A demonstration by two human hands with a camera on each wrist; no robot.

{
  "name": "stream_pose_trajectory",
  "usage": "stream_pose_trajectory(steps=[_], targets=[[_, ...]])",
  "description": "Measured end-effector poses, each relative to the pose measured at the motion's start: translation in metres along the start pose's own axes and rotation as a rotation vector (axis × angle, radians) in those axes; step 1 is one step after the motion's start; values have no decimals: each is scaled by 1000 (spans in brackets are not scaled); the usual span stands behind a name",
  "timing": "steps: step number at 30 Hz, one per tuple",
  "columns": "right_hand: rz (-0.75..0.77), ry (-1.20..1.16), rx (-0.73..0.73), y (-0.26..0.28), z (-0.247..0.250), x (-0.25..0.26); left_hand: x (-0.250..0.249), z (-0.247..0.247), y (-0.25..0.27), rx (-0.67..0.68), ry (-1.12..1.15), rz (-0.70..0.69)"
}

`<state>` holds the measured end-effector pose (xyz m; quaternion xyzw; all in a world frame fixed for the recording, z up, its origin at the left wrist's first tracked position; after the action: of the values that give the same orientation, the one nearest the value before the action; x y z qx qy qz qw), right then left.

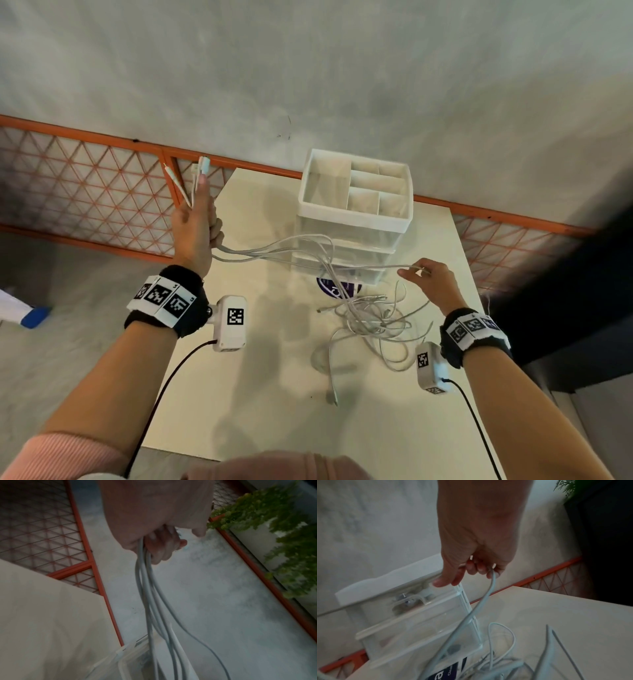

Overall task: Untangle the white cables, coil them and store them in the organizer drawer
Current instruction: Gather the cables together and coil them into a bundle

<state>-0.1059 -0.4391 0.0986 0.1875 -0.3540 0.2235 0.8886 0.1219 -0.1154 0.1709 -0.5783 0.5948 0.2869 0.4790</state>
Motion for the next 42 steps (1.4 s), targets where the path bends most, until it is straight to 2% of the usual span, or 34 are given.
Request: stream_pose_trajectory(steps=[3, 7, 9, 11, 15, 20, 23, 27, 29, 31, 37, 40, 42], targets=[[-36, 46, -20, -6, -6, -5, 2, -6, 1, 62, -59, -73], [-60, 365, 231, 0, -20, 12, 2, -24, 9, 184, -78, -85], [22, 459, 349, 13, -29, 33, 0, -37, 15, 266, -66, -104], [161, 419, 450, 25, -42, 57, -4, -50, 21, 333, -46, -112], [290, 140, 678, 42, -73, 94, -17, -74, 30, 411, 4, -69], [256, 44, 817, 42, -93, 100, -33, -78, 28, 376, 113, -23], [242, 32, 853, 45, -86, 93, -29, -65, 23, 325, 108, -29], [181, 184, 1016, 50, -78, 86, -21, -50, 19, 221, 138, -35], [166, 326, 1001, 52, -78, 84, -18, -43, 13, 184, 136, -65], [165, 389, 921, 47, -75, 81, -15, -37, 7, 159, 122, -110], [156, 432, 713, 27, -51, 61, -5, -17, 2, 14, 19, -211], [201, 522, 565, 24, -45, 59, 2, -18, 6, -12, -39, -212], [216, 490, 558, 25, -46, 61, 5, -17, 7, 15, -114, -245]])
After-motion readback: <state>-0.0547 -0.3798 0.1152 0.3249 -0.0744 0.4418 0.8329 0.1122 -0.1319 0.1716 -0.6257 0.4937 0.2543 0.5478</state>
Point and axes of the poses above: each hand's wrist, its own y-axis away from the middle knuckle, its own z-axis out of the back of the hand, x = y × z, the point moved 1 cm from there along -y, towards the middle knuckle, and after that the axes turned 12 degrees about -z, right-handed, at the moved point
